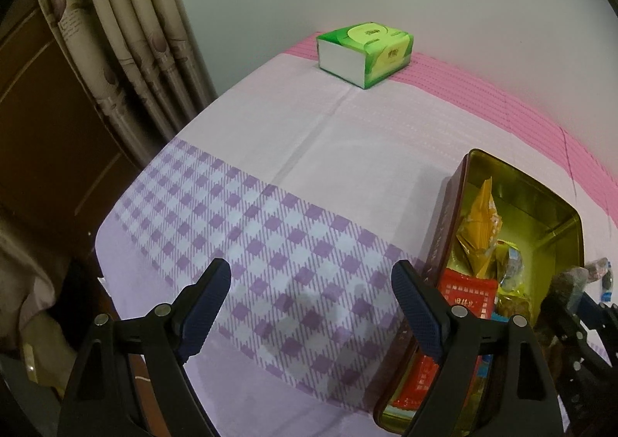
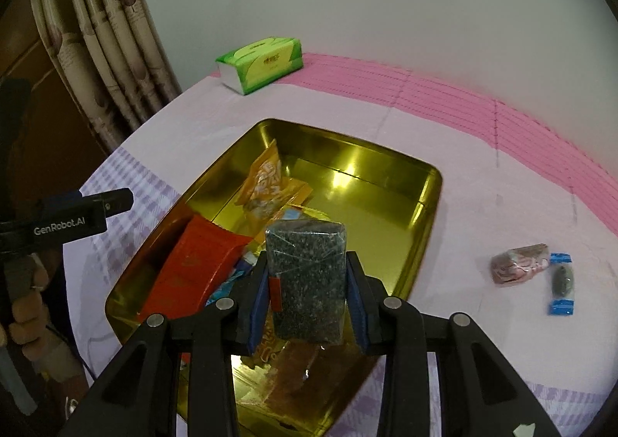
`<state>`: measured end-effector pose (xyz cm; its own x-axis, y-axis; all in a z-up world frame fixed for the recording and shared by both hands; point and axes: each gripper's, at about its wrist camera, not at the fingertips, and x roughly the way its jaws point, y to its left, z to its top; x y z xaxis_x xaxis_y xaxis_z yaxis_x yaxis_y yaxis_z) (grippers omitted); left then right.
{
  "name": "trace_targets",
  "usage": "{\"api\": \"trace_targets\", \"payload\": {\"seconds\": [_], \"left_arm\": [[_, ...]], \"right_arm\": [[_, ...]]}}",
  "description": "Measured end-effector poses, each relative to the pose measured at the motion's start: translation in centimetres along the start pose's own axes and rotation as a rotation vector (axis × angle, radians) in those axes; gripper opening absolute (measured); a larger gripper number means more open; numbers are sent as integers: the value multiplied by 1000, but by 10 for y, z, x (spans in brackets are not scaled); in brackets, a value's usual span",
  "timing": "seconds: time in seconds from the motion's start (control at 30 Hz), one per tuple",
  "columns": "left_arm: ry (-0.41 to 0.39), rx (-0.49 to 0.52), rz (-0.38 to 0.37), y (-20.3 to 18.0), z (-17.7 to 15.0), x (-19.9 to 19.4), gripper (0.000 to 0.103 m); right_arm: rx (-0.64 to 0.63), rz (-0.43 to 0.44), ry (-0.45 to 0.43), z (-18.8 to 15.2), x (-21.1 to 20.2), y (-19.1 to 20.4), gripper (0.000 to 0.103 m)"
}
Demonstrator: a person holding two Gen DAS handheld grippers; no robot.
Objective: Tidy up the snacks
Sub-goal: 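Carry the seaweed pack over the tin with the right gripper, then open the right gripper to drop the seaweed pack into the tin, then move the right gripper to the blue-ended candy and grasp it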
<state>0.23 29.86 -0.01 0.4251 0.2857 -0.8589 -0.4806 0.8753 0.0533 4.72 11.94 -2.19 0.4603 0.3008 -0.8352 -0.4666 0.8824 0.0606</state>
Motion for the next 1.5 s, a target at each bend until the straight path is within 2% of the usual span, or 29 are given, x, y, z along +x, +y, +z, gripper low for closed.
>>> {"api": "trace_targets", "payload": {"seconds": [0.4,0.93,1.2,1.27,1.5], "left_arm": [[4,26,-14,-5,-2,2,85],[8,45,-18,-11,-3,2,85],[9,56,-20,-13,-3,1,85],[8,63,-21,-14,-3,1,85],[9,65,-17,-16,-4,1,85]], "right_arm": [[-14,-21,48,-4,23,2,33],[-20,-11,68,-11,24,4,36],[-18,-9,50,-10,17,4,45],[-16,-11,41,-10,15,4,51],[12,4,-4,-5,-2,-3,53]]}}
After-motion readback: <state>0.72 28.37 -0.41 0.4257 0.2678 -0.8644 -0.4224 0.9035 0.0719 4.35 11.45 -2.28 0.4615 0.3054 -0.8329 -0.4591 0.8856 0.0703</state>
